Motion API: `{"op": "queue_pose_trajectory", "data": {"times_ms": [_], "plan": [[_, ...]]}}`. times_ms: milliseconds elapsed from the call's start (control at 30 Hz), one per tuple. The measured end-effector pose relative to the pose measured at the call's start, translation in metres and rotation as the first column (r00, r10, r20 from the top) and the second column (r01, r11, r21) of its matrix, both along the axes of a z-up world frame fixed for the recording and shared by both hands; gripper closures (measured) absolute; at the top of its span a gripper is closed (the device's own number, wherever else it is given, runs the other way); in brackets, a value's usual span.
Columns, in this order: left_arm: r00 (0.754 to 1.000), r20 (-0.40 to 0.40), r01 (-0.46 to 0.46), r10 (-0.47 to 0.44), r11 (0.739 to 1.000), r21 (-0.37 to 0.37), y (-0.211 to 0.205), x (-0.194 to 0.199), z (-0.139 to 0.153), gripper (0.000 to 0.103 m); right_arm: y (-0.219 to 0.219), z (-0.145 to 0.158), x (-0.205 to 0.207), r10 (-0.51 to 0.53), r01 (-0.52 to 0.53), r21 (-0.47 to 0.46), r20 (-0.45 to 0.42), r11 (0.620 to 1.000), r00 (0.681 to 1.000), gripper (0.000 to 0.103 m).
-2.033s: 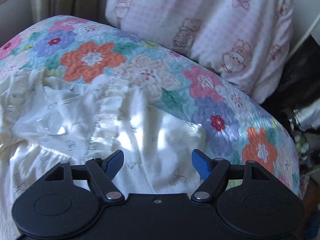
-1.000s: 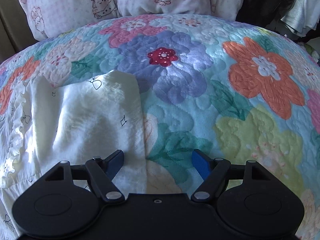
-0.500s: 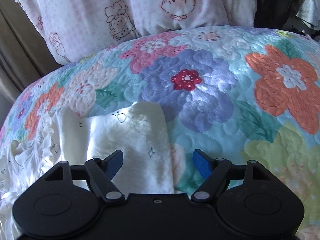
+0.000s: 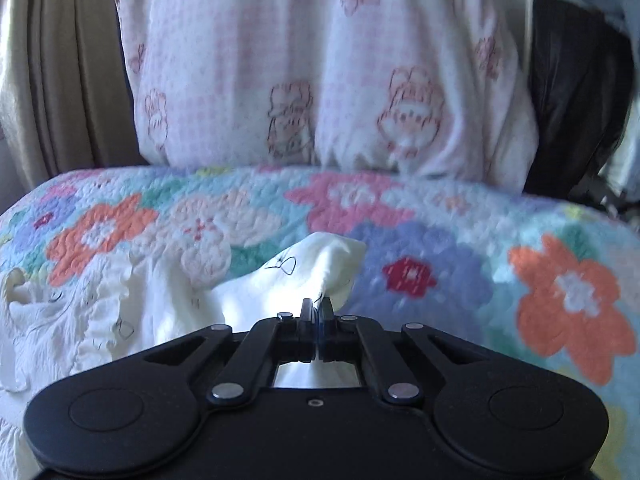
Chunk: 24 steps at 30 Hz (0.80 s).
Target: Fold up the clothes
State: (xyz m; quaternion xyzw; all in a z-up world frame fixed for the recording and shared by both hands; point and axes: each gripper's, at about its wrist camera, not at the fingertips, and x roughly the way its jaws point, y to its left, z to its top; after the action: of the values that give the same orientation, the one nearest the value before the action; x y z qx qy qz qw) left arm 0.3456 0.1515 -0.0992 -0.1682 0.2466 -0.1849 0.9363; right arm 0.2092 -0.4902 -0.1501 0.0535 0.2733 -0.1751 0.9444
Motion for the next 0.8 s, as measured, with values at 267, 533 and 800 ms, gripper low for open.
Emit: {"op": "queue_pose_trajectory", "data": {"times_ms": [267, 533, 800], "plan": [[0.963, -0.201, -0.088, 0.182, 0.910, 0.404, 0.012, 0.020, -0.092, 0.103, -0.025, -0.053, 0.003, -0.169, 0.166, -0.028, -0.201, 0.986, 0.965, 0.102], [0.975, -0.219, 0.016, 0.042, 0.966, 0.260, -0.017, 0.033, -0.058, 0.099, -0.044, -0.008, 0.021, -0.427, 0.373, -0.270, -0.178, 0.888, 0.887, 0.045], [0.935, -0.304, 0.256, -0.183, 0.941, 0.222, -0.130, 0.073, -0.049, 0.074, -0.005, 0.010, 0.078, 0.025, -0.001, 0.140, -0.172, 0.990, 0.985, 0.046]]}}
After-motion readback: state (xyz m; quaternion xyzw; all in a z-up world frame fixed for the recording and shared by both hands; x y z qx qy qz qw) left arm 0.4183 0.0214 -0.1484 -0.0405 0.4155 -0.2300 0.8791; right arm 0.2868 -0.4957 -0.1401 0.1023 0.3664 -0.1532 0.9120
